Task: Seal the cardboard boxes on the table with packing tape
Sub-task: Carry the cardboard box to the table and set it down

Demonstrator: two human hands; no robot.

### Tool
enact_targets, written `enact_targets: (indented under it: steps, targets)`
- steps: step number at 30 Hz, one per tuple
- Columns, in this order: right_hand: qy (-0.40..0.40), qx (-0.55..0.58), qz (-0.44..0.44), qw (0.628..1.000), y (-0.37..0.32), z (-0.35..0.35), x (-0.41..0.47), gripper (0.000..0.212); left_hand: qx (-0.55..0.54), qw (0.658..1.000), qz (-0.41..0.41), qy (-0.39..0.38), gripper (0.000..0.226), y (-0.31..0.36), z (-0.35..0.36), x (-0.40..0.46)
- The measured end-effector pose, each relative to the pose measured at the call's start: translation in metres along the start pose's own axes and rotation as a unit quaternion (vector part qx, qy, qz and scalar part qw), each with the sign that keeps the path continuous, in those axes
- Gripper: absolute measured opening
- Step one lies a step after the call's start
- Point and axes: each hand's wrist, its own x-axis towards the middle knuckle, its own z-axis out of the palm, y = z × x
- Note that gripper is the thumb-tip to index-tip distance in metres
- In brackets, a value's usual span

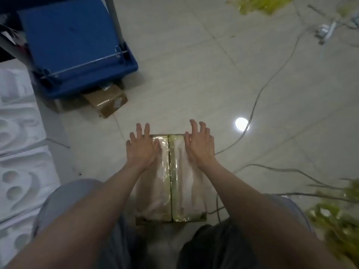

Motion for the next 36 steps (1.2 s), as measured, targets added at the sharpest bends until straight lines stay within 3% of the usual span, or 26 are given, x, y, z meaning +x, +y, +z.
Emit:
enact_targets:
  steps: [3,5,10,15,18,24,27,31,36]
  targets:
    - [-0.050,0.012,0.066,0.997,0.009,0.026,-0.012,0.048,-0.057,0.993,-0.097,-0.019,0.072,-0.009,0.019,-0.001]
    - [-0.071,0.019,0.090,0.993,0.010,0.043,-0.022,0.046,-0.075,0.990,-0.118,-0.033,0.070,-0.013,0.033,-0.002]
    - [-0.068,0.039,0.112,0.991,0.006,0.054,-0.002,0.050,-0.101,0.990,-0.097,-0.033,0.068,-0.008,0.035,0.024]
    - [-0.014,0.228,0.128,0.965,0.019,0.042,0.025,0.070,-0.260,0.964,-0.057,-0.013,0.081,-0.014,0.025,0.062]
    - [-0.046,0.246,0.137,0.959,0.024,0.047,0.009,0.077,-0.286,0.958,-0.031,-0.024,0.088,-0.019,0.029,0.051]
    - [-0.059,0.247,0.316,0.914,0.027,0.058,-0.034,0.084,-0.361,0.925,-0.106,-0.056,0.083,-0.038,0.059,0.010]
    - [-0.069,0.281,0.293,0.911,0.030,0.060,-0.038,0.075,-0.430,0.893,-0.127,-0.044,0.077,-0.033,0.064,-0.001]
    - [-0.058,0.303,0.282,0.909,0.028,0.052,-0.018,0.072,-0.453,0.882,-0.126,-0.023,0.077,-0.022,0.052,0.015]
    - [-0.014,0.323,0.241,0.915,0.005,-0.059,0.037,0.075,-0.438,0.897,-0.055,0.001,0.081,0.019,-0.063,0.050]
